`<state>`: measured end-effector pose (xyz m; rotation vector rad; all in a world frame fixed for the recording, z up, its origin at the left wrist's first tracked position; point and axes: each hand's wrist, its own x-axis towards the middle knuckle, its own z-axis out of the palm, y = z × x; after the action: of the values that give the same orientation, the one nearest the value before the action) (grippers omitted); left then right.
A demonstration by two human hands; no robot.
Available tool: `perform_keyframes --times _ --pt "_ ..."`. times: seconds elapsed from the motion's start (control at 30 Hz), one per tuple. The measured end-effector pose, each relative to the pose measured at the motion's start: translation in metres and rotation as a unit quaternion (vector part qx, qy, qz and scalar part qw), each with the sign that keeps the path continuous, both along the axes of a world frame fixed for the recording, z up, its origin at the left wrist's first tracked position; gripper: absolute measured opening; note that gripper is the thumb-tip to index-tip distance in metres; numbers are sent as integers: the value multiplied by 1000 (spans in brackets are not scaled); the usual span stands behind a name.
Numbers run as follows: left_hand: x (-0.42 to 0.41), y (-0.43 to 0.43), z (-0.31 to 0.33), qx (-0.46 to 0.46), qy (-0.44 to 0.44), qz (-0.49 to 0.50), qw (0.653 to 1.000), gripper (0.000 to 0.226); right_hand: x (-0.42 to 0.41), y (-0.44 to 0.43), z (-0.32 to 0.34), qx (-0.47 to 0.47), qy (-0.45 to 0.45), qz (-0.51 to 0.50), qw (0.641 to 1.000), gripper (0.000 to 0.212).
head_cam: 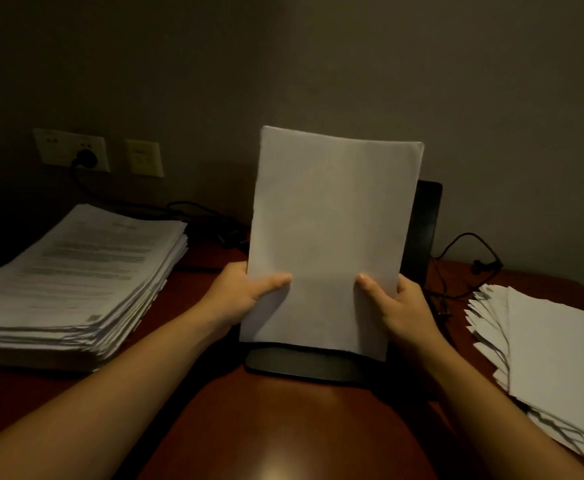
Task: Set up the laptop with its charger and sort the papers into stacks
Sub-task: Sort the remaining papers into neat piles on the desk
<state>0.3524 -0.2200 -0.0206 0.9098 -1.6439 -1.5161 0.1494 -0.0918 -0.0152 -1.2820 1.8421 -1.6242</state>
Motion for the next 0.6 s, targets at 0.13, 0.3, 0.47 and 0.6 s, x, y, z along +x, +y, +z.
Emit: perform_keyframes --times 0.13,0.3,0.47,0.6 --pt "25 -16 13 23 -1 21 1000 29 20 -17 1 -37 -31 0 999 18" --pt "57 -31 34 127 66 12 990 24 57 -43 10 -74 -176 33 981 18" --pt "107 -51 47 147 49 12 988 21 93 -74 18 -40 -207 68 975 27" --pt "150 -75 46 98 6 79 992 48 124 -101 15 9 -171 86 981 21"
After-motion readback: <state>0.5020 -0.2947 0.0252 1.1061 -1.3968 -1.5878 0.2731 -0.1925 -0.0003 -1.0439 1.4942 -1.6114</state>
